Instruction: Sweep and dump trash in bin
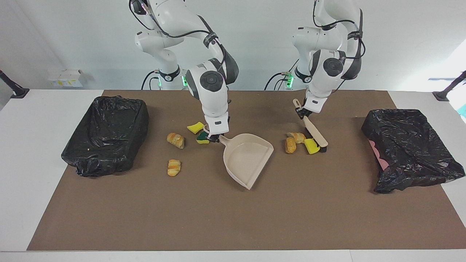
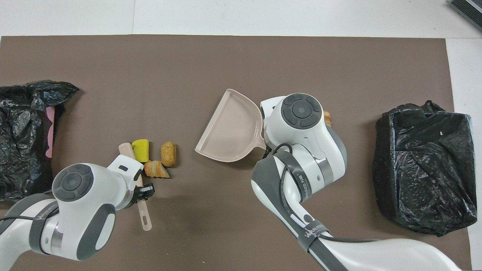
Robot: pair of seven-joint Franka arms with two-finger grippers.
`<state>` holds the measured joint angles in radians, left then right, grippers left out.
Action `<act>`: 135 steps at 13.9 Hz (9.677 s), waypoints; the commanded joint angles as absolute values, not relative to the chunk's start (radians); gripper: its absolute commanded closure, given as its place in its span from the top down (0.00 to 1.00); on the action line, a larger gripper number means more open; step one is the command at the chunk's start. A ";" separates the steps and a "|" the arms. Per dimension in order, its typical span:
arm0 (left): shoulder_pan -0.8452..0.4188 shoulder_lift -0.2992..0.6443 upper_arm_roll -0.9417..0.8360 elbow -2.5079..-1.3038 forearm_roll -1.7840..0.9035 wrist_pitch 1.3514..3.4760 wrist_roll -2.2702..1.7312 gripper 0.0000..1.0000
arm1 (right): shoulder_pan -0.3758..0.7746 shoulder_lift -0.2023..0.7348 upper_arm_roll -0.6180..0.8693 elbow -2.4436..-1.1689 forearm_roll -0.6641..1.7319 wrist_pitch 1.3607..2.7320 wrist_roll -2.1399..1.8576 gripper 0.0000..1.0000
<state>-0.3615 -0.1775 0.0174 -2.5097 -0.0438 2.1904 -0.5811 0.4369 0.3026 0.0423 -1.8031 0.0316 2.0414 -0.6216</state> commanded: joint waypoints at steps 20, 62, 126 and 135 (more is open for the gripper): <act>-0.528 -0.032 0.023 -2.375 -0.293 2.238 -0.537 0.00 | 0.420 0.308 0.051 -1.838 -0.061 2.020 -0.979 0.00; -0.902 -0.158 -0.006 -2.424 -0.166 2.178 -0.900 0.00 | 0.151 0.155 0.054 -1.818 -0.061 1.925 -1.205 0.00; -0.054 -0.034 -0.005 -1.677 -0.001 1.588 0.020 1.00 | 0.058 -0.061 0.106 -1.712 -0.662 1.573 -1.285 0.00; -0.052 -0.047 -0.003 -1.704 -0.031 1.618 0.032 1.00 | 0.207 0.083 0.109 -1.552 -0.261 1.548 -0.579 0.00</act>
